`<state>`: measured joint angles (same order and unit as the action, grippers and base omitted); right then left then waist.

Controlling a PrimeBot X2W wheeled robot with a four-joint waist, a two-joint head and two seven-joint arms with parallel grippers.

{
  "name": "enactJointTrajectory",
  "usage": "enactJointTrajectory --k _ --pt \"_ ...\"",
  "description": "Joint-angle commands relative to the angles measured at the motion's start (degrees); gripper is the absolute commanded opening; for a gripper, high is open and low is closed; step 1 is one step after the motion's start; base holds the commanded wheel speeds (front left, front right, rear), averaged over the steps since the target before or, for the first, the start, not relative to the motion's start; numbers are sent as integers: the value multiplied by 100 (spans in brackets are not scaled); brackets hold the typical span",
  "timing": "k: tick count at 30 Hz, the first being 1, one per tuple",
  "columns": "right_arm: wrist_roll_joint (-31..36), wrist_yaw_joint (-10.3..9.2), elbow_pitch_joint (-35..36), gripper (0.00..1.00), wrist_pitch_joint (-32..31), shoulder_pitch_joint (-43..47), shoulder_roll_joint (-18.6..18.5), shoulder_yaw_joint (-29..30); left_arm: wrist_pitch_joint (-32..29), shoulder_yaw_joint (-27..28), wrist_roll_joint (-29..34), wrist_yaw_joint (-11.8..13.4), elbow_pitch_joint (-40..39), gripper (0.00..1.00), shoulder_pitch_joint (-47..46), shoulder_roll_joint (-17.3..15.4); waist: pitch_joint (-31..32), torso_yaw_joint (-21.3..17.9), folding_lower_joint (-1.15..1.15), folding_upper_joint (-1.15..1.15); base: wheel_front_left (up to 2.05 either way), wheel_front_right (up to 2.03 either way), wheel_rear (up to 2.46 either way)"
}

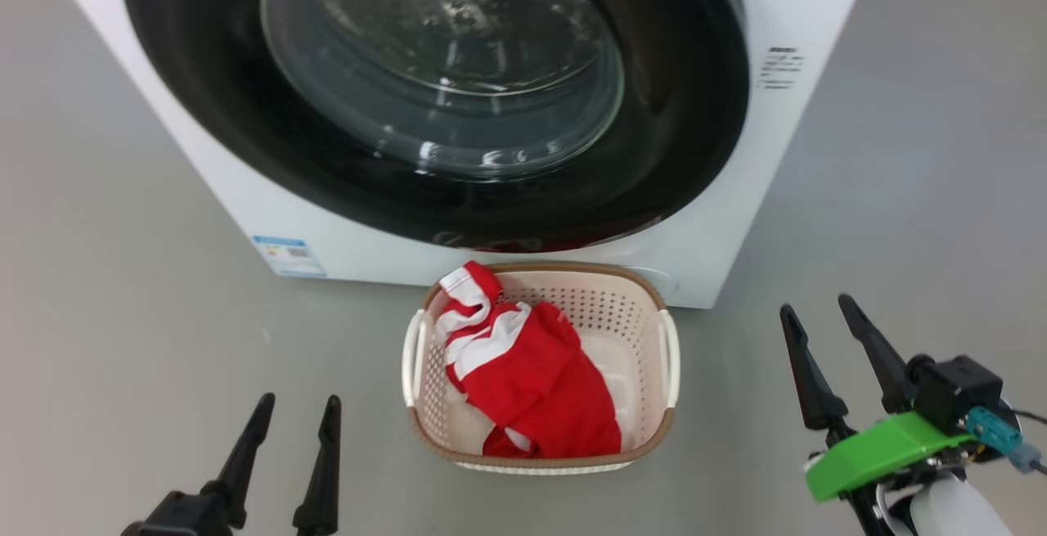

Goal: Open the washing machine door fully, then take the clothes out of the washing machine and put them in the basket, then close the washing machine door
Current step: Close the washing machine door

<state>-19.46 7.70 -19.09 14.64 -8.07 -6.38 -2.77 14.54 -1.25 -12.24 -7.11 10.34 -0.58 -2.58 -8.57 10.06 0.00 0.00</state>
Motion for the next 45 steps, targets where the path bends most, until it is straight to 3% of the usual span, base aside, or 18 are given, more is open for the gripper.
enactJointTrajectory --k 1,26,45 --pt "79 -21 154 100 36 73 -21 -90 46 232 -34 -36 -124 100 6 -114 148 -223 0 0 0 0 0" --pt "166 -21 353 100 36 1103 -72 238 46 678 -17 -37 -102 100 383 -228 505 -969 0 0 0 0 0" --pt "198 -21 475 100 36 1529 -118 406 46 832 -4 -37 -193 100 672 -187 735 -1117 0 0 0 0 0"
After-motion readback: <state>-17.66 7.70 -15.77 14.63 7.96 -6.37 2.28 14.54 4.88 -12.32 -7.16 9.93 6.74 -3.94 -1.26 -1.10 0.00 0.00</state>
